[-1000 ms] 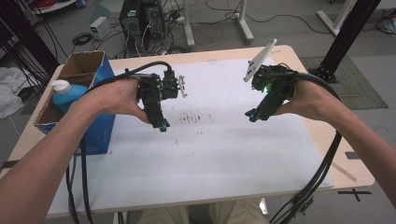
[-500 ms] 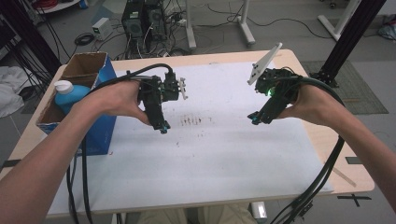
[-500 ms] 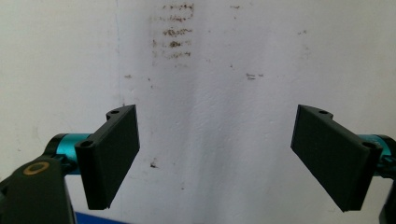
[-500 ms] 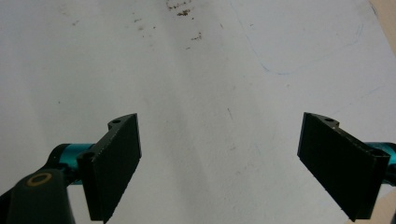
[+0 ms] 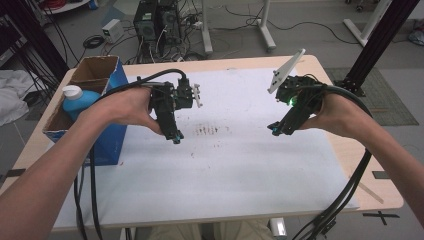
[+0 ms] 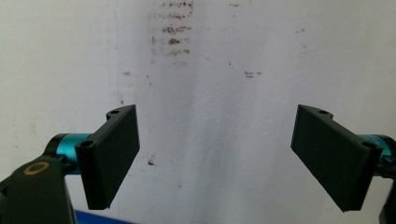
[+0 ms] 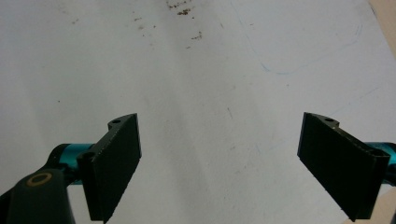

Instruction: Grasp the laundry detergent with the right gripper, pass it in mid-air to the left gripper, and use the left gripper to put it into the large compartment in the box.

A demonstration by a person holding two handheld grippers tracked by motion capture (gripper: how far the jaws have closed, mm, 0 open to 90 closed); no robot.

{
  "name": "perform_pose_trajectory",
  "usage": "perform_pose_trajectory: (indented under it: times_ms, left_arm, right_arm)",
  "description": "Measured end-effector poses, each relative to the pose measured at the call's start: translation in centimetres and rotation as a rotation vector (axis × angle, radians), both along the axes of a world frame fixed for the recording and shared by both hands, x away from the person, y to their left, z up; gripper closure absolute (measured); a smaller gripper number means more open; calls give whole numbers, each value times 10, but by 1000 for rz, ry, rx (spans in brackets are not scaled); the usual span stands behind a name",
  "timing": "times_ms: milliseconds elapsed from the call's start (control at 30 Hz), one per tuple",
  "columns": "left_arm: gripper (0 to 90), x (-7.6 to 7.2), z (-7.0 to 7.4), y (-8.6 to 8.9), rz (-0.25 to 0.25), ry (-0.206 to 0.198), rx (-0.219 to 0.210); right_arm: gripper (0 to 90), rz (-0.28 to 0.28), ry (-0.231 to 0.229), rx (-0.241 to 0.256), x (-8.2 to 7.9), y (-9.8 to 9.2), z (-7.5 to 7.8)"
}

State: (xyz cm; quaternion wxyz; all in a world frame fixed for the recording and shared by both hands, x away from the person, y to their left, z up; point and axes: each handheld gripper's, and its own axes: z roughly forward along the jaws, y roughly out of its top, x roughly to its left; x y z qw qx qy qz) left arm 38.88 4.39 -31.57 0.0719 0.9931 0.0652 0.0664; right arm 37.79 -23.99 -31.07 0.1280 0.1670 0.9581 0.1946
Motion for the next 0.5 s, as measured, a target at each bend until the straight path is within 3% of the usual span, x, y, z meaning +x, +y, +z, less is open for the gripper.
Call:
perform_pose_trajectory:
  times_ms: [500]
  left_arm:
    - [154,-2,2,0,2,-3,-3]
  right_arm:
    - [126,-3,4,8,-1,-2,-3]
